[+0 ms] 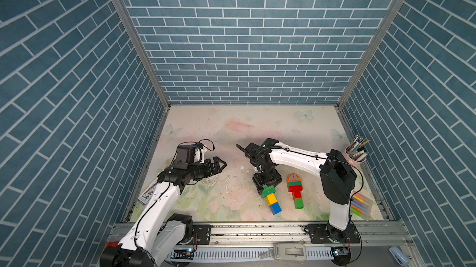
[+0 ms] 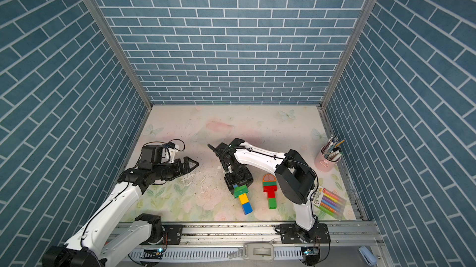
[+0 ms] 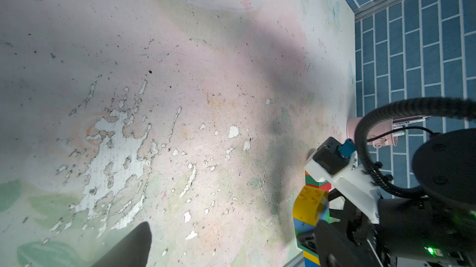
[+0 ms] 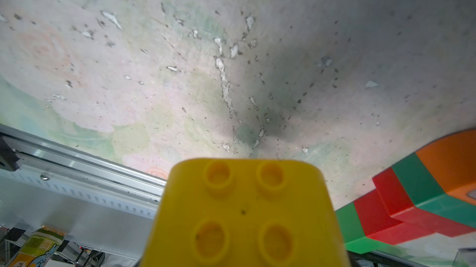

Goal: Assemble an ice cream with lego
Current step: Adjust the lego brick at the center of the board.

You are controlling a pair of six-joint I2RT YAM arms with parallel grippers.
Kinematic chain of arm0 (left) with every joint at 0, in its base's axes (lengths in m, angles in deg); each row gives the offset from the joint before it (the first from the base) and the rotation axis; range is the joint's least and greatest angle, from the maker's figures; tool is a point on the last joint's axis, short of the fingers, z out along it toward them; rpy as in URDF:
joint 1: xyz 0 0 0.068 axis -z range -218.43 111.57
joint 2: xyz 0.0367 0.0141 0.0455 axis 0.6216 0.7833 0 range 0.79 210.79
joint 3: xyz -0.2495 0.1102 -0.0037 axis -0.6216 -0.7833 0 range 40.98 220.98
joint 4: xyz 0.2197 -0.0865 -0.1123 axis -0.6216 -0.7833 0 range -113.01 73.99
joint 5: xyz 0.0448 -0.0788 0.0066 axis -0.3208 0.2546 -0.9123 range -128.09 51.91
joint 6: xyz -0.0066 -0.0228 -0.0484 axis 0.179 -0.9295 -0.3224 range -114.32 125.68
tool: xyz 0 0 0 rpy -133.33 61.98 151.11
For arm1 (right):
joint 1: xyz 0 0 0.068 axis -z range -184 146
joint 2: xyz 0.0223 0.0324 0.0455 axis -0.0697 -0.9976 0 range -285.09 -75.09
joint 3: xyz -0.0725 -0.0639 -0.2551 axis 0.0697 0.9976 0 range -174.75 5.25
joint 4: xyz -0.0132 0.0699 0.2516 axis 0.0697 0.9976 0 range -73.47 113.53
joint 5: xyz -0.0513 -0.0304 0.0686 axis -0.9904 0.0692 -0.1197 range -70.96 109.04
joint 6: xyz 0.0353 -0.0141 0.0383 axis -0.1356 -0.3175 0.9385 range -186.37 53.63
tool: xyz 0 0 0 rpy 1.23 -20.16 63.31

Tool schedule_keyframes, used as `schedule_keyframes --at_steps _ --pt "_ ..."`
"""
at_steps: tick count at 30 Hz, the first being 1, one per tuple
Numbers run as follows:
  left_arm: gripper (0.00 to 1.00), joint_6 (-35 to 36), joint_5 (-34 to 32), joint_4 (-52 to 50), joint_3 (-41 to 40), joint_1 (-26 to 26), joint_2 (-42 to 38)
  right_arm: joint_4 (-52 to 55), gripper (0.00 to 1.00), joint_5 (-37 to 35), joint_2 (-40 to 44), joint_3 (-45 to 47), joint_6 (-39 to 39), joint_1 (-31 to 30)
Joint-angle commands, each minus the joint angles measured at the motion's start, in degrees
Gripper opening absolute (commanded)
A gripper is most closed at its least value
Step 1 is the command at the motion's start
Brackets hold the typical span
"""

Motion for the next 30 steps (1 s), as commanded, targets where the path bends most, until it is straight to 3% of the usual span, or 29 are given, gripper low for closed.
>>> schedule_keyframes --at_steps 1,15,23,30 --pt "0.99 0.6 -0.1 -1.0 0.6 -0.4 0.0 2.5 0.0 1.1 -1.6 -0.8 -1.8 0.4" --pt "1.0 0.6 -0.6 -1.2 0.6 -0.4 -0.2 0.1 0.02 -0.3 -4.7 1.3 -1.9 0.4" --pt "1.0 0.7 -0.8 -1.4 0.5 -0.4 -0.2 -2.3 0.1 -1.1 -5.3 2.7 -0.9 0.5" --pt "1.0 0.7 -1.1 -1.6 0.7 -0.4 -0.2 -3.7 0.25 -0.9 -5.6 4.5 -1.0 0.4"
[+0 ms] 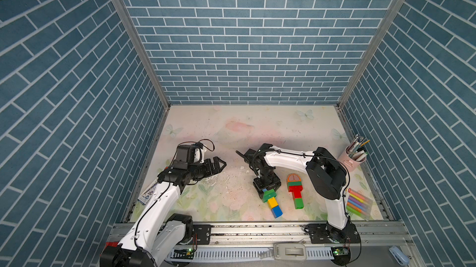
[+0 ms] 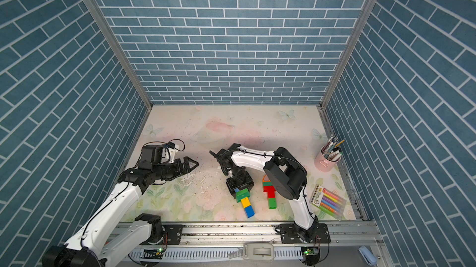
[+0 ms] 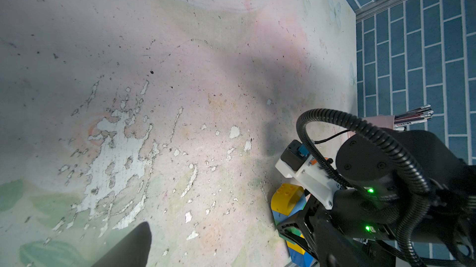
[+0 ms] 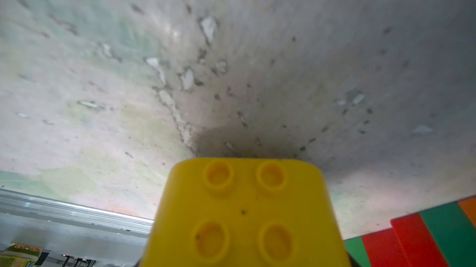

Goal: Assemble an ice cream with lego
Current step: Adjust the lego brick at the center of the board.

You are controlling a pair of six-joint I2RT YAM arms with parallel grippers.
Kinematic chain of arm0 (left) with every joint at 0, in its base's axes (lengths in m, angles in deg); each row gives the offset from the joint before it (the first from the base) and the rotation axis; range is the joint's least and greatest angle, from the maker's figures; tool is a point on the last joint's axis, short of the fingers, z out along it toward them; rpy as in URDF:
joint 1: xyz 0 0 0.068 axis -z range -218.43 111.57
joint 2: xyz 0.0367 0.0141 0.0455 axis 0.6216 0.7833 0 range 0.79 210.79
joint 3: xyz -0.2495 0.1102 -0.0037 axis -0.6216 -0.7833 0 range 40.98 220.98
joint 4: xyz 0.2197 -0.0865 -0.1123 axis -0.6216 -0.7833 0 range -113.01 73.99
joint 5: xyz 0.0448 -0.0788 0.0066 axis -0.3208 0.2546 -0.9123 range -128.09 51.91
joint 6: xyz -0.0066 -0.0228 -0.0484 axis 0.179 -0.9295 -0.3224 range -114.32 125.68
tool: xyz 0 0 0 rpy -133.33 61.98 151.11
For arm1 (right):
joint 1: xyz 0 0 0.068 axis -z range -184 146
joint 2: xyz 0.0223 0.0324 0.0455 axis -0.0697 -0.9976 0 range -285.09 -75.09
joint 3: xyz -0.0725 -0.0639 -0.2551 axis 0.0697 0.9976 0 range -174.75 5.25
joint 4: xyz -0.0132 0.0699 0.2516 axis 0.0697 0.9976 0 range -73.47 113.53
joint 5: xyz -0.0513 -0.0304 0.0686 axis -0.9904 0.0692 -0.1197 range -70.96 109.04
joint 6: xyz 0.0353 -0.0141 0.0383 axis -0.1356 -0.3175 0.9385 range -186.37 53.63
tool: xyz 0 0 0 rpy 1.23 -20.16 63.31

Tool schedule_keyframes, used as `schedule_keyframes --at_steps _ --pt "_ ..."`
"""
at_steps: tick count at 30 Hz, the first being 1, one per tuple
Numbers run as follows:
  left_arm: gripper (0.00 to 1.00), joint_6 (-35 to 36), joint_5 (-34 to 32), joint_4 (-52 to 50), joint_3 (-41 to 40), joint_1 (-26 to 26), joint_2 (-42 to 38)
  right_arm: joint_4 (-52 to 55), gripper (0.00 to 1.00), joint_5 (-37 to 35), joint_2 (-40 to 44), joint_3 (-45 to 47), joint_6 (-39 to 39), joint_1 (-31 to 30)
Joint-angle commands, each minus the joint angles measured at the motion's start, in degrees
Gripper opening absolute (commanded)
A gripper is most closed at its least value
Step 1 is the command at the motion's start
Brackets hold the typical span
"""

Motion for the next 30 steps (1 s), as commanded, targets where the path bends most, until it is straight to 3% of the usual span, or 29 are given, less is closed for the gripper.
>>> schedule_keyframes --at_steps 1,12,14,18,21,24,30 --pt "1.0 0.7 -0.7 -1.6 0.7 -0.4 -0.2 0.1 0.26 -0.3 -0.8 0.8 -0.6 0.2" --pt "1.0 0.8 -1.1 -1.9 0.8 -0.4 -0.2 -0.3 0.44 -1.3 -1.9 0.9 -1.5 0.2" --pt "1.0 0.8 -1.2 -1.9 0.9 -0.4 -0.2 -0.4 0.54 -1.6 -2.0 0.8 -1.7 0.2" --pt "0.99 0.8 -1.4 -2.1 0.8 -0.4 -0.2 -1.1 0.63 -1.9 -1.3 0.8 -1.8 0.3" --pt "1.0 0.8 -1.6 -2.2 0.8 -0.4 -0.1 -1.7 0.75 -2.2 -0.4 0.8 -1.8 0.3" --pt "1.0 0.9 -2.0 -2.4 0.9 -0.4 0.0 -2.7 0.96 -2.6 1.1 1.0 -1.6 0.4" --pt "1.0 1.9 -4.7 -3.5 1.7 -0.4 0.3 -4.8 0.97 -4.4 5.8 1.9 -1.3 0.7"
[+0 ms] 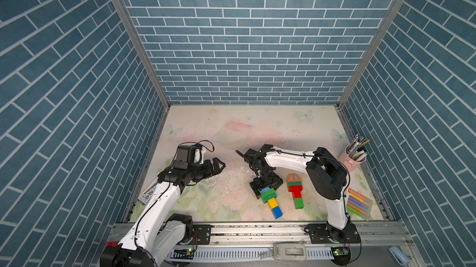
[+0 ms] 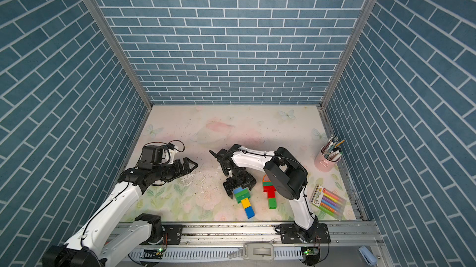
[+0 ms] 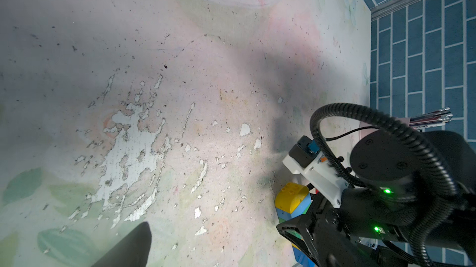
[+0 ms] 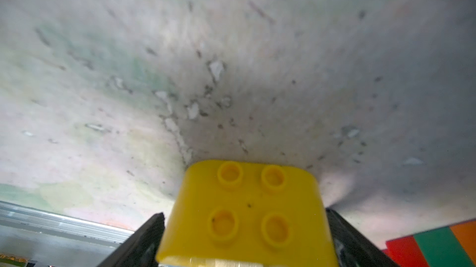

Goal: Assemble an ice cream with lego
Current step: Adjust the lego brick at the center of the board, then reset both arms

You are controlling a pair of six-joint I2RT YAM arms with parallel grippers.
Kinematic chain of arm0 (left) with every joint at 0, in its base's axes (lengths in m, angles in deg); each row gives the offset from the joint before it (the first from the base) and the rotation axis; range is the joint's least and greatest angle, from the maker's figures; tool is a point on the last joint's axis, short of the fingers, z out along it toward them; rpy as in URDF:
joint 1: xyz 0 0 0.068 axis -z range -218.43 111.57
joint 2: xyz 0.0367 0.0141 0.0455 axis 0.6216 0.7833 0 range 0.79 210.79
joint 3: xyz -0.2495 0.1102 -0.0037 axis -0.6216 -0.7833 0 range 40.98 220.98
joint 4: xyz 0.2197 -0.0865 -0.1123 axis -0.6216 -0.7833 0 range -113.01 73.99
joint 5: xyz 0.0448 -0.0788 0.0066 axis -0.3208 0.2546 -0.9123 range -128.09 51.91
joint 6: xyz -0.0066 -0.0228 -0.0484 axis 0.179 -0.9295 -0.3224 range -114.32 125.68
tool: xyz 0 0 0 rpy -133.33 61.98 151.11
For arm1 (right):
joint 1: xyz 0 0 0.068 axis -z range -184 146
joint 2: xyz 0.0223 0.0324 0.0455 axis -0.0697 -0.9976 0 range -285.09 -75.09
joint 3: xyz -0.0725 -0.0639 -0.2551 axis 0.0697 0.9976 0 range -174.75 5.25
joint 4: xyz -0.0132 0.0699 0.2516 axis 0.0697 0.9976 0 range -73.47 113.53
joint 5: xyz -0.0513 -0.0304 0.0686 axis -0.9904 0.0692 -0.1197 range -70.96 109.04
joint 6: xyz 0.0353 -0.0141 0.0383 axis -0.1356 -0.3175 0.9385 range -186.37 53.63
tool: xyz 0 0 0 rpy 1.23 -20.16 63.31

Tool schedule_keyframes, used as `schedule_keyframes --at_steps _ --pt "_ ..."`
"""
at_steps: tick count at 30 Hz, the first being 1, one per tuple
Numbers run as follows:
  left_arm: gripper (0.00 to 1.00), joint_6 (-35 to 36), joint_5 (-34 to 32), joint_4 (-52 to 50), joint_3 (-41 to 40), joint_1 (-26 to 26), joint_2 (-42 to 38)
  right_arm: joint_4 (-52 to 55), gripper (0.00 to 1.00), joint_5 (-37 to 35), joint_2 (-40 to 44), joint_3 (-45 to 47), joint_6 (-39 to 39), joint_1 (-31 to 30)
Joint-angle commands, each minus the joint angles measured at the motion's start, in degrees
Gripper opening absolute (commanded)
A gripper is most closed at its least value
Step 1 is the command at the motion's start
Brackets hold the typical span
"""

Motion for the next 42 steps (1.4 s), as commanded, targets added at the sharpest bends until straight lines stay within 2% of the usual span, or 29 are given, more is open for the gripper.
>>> schedule_keyframes --at_steps 1,6,13,18,22,25,29,33,42 --pt "1.0 1.8 -3.1 -1.9 2.0 -0.4 0.2 -1.4 0.97 -3.8 6.2 0.8 -0.1 0.4" --pt "1.0 5.3 -9.0 -2.9 4.9 -0.3 -0.3 -4.8 0.98 -9.2 14.6 2.5 -0.8 1.5" --pt "1.0 12.2 -23.5 4.0 3.9 -0.1 -6.0 -16.6 0.98 -16.9 28.0 9.8 -7.5 5.1" --pt "1.0 17.6 -29.2 8.8 3.7 -0.2 -4.2 -28.5 0.98 -19.5 36.1 17.4 -14.8 12.2" --pt "0.99 20.7 -32.9 16.3 -0.6 -0.2 -4.5 -37.7 0.98 -21.3 40.2 24.1 -19.9 19.9" --pt "1.0 23.6 -34.6 25.0 -5.2 -0.2 -5.5 -48.9 0.98 -23.7 43.7 31.4 -24.0 25.8" --pt "1.0 27.0 -37.4 31.7 -7.7 -0.3 -2.5 -62.2 0.99 -22.1 44.8 39.6 -27.0 33.9" --pt "1.0 28.9 -38.6 39.8 -9.8 -0.3 1.8 -70.4 0.98 -23.4 43.8 45.1 -30.6 38.5" --pt "1.0 33.0 -40.7 59.1 -14.7 -0.5 11.9 -91.3 0.98 -18.3 41.4 55.8 -30.6 49.0"
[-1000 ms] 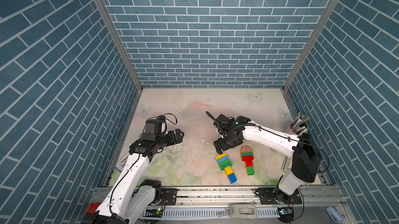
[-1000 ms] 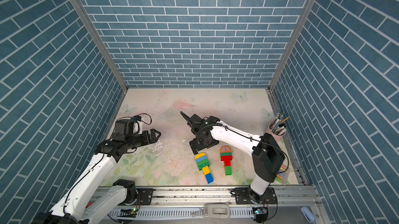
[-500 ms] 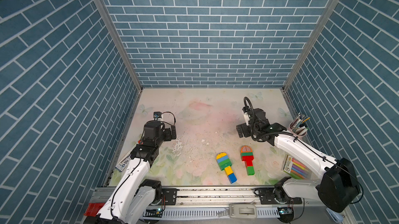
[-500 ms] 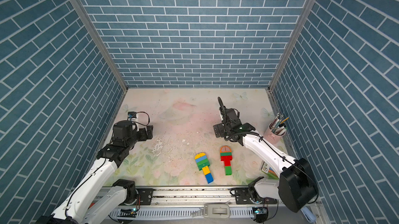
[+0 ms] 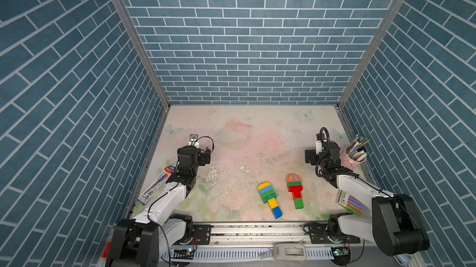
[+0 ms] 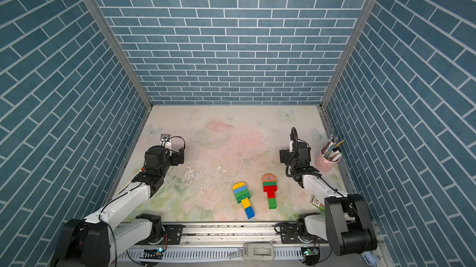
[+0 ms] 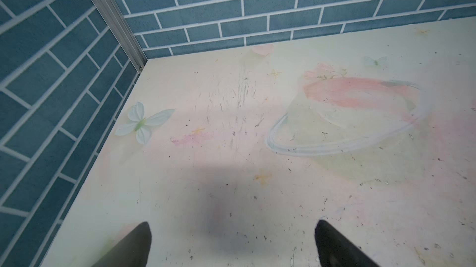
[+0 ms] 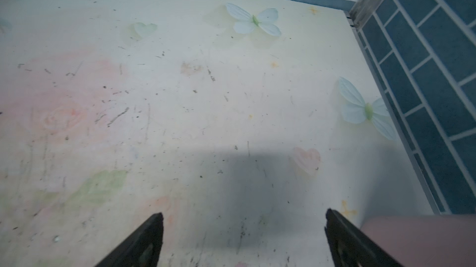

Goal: Assemble an ice cream with lego
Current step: Reset both arms

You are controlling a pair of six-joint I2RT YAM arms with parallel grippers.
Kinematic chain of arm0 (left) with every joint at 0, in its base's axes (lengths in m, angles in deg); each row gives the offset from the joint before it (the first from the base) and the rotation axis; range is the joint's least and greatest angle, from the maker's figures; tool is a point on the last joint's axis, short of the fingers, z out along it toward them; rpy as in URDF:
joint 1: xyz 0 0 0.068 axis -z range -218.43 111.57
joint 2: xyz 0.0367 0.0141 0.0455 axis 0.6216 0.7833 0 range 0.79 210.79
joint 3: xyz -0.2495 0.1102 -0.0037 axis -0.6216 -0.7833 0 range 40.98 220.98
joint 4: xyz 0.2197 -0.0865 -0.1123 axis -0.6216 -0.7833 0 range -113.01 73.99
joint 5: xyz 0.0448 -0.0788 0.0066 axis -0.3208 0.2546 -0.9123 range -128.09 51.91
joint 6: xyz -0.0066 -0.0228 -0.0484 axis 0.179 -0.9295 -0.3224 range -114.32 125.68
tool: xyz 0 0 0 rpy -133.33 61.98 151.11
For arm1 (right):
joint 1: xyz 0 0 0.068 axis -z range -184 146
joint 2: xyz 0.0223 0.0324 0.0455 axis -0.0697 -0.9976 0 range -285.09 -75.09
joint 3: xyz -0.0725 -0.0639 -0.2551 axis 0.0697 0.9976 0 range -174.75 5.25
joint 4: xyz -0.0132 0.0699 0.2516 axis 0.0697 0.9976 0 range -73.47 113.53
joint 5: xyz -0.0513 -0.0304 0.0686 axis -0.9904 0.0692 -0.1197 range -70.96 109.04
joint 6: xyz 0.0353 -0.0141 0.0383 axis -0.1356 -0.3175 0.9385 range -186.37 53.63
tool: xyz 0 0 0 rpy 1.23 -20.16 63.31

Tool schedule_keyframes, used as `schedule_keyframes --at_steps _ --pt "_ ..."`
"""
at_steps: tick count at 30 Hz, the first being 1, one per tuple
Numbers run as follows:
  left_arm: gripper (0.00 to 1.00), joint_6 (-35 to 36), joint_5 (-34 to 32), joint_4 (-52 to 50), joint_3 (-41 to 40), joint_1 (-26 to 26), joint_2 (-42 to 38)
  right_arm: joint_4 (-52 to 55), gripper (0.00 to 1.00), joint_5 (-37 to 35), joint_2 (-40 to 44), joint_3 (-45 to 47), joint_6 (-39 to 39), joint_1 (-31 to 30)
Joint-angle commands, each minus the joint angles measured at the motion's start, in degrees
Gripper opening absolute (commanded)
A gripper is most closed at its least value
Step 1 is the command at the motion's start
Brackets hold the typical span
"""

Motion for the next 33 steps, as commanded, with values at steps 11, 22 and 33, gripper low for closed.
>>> schedule_keyframes --at_steps 11,22,33 --pt "1.0 4.5 -1.8 22.9 -3.5 -0.6 10.2 -28.3 0.98 9.5 -10.2 4.8 -1.4 7.9" --pt "1.0 4.5 -2.0 32.4 -3.9 -2.8 18.3 -36.6 0.98 11.1 -16.0 6.3 0.0 9.9" --pt "1.0 4.6 -1.3 33.2 -3.6 -3.0 20.2 -34.7 0.99 5.4 -16.2 5.2 1.6 9.5"
